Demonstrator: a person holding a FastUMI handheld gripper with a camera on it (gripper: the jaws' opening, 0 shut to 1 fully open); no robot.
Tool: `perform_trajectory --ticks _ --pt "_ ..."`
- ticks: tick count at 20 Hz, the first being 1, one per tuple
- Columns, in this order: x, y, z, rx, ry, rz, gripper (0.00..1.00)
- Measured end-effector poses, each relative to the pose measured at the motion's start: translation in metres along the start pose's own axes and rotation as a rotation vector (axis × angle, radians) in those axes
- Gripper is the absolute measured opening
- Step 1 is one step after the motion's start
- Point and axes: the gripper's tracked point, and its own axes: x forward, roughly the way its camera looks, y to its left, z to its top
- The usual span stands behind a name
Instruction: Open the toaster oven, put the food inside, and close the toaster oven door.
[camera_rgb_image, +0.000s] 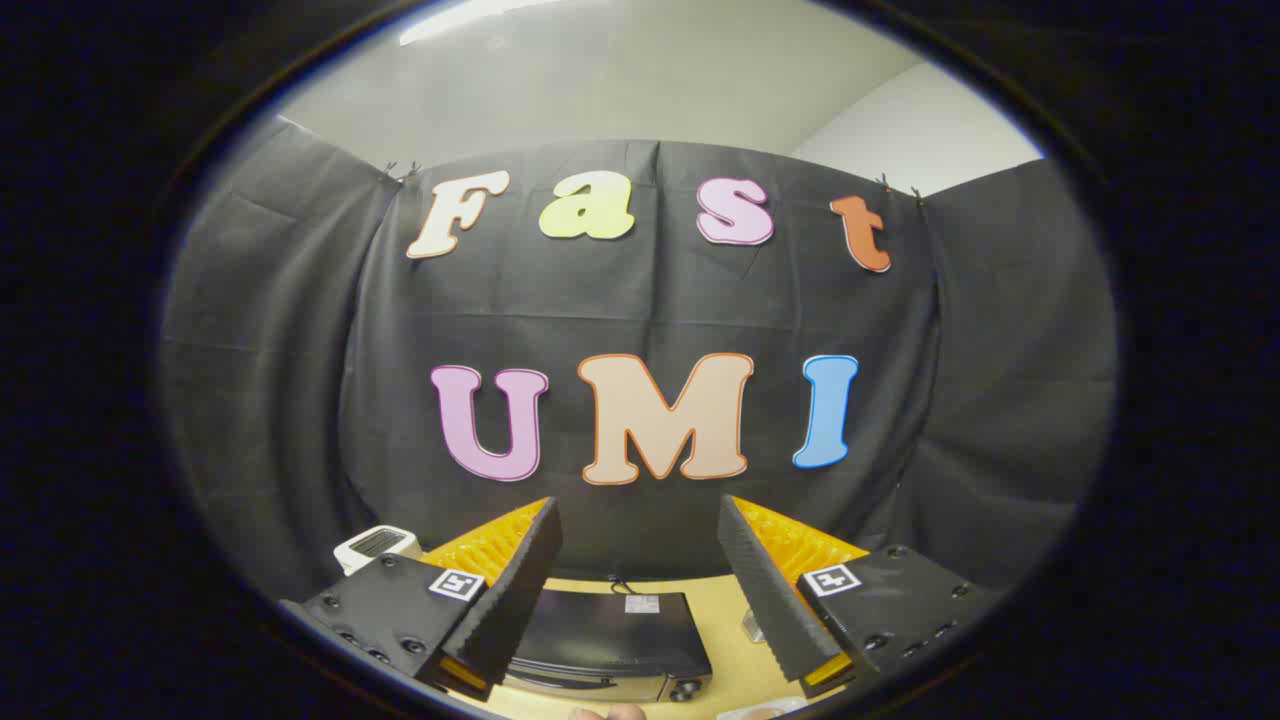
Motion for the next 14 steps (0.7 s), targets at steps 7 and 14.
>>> perform_trajectory --ticks 7,14 --pt "0.0 0.013 0.001 -0.003 -0.004 0.026 1.0" --pt "0.004 0.019 0.003 0.01 -0.013 0.05 1.0"
